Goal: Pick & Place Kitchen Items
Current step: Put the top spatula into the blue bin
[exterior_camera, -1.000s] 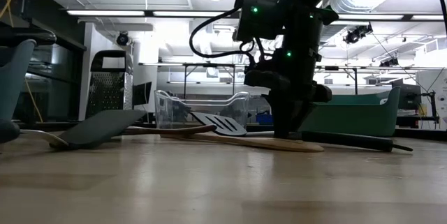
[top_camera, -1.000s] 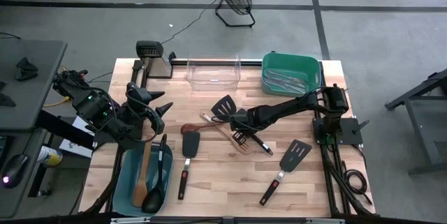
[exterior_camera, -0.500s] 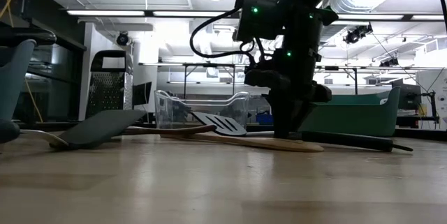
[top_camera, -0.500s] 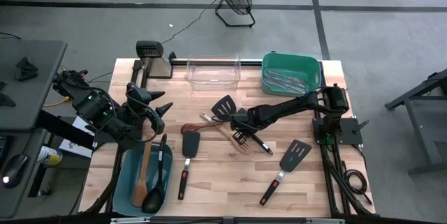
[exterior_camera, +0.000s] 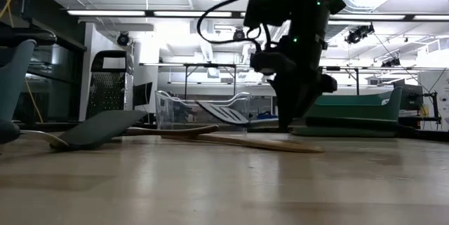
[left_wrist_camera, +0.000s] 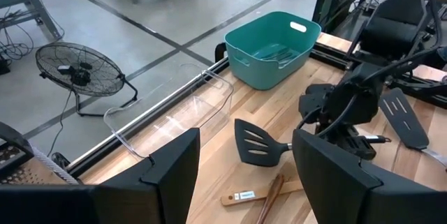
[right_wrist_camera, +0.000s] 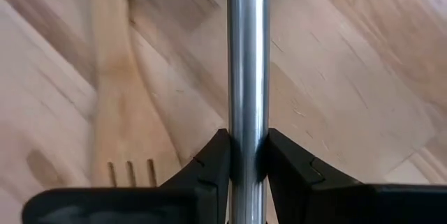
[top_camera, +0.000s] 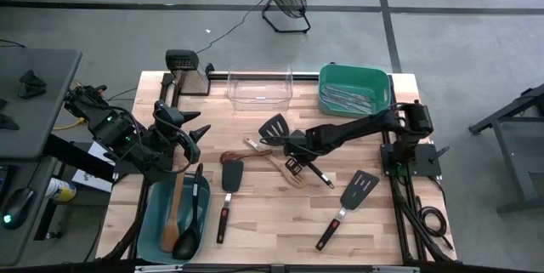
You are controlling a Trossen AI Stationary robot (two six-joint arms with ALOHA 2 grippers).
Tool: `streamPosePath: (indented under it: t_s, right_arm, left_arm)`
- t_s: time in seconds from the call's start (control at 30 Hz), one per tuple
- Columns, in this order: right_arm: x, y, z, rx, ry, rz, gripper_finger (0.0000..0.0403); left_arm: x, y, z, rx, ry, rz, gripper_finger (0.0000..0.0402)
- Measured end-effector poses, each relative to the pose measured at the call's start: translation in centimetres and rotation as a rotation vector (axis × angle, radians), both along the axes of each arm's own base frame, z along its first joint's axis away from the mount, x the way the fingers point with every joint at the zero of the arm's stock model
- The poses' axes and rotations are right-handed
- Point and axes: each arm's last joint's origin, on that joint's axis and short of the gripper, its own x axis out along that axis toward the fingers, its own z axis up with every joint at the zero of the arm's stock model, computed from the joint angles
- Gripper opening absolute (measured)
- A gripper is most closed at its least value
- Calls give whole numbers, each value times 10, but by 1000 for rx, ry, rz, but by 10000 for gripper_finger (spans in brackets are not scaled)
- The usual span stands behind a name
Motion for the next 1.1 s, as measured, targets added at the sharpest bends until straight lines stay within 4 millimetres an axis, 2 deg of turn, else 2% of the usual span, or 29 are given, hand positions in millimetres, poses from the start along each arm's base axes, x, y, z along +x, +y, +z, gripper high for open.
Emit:
streamPosePath:
  t_s: [0.17, 0.33, 0.83, 1.1]
  right_arm:
    - [-2, -1, 14, -29, -45, -13, 65]
    - [-7, -3, 37, -71, -127, -16, 65]
    - [-33, -17, 130, -238, -532, 180, 65]
    - [-44, -33, 161, -309, -694, 279, 65]
  left_arm:
    - [0, 0, 0, -1, -1, 0, 225]
    - [0, 0, 0, -3, -6, 2, 225]
    - [5, -2, 5, -28, -111, 41, 225]
    - [18, -8, 9, -15, -178, 61, 225]
